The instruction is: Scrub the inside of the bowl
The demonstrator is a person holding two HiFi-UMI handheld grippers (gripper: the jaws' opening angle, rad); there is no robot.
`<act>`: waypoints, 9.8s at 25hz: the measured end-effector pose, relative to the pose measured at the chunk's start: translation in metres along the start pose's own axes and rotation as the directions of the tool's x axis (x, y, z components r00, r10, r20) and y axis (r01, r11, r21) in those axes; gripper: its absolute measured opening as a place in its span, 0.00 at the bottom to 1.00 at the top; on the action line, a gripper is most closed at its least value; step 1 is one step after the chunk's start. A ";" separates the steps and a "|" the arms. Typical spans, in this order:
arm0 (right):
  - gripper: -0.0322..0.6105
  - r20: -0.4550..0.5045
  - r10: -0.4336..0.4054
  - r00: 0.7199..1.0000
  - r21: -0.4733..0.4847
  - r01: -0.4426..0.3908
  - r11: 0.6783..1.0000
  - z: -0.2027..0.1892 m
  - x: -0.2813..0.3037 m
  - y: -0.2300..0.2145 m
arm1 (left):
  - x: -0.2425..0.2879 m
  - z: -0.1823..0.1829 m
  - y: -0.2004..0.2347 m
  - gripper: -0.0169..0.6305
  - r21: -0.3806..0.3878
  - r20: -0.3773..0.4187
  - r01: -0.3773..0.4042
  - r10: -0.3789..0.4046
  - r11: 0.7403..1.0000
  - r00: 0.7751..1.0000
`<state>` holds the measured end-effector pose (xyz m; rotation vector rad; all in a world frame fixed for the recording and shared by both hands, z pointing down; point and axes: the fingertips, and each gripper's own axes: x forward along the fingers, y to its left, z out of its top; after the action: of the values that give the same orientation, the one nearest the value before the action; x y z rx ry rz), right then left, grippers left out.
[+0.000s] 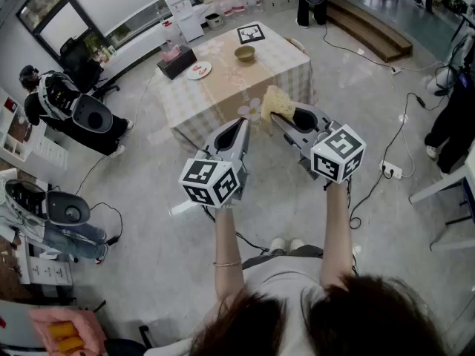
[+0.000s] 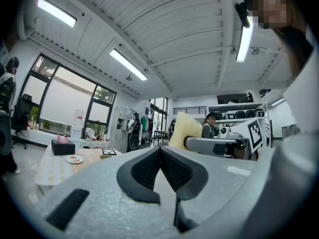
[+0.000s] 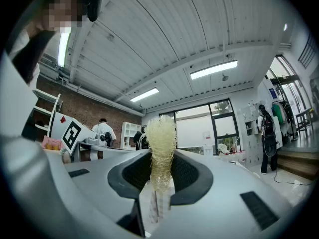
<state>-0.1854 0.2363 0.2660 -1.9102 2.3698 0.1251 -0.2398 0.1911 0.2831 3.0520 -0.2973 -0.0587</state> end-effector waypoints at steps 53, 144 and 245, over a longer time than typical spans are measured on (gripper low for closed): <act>0.20 -0.119 0.009 0.993 0.089 0.002 0.996 -0.063 0.073 -0.126 | 0.109 -0.038 0.084 0.04 -0.091 -0.051 -0.086 0.081 0.992 0.995; 0.20 -0.261 0.210 0.942 0.196 -0.161 0.967 -0.148 0.362 -0.437 | 0.404 -0.083 0.379 0.05 -0.235 -0.151 -0.277 0.246 0.932 0.957; 0.20 -0.962 0.061 0.267 -0.268 -0.963 -0.019 -0.323 0.479 -0.490 | 0.454 -0.264 0.458 0.23 -0.847 -0.345 -0.407 0.230 0.341 0.910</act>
<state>0.1854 -0.3716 0.5243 -0.3120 4.3577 1.3385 0.1296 -0.3261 0.5679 1.8066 -0.6082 0.0490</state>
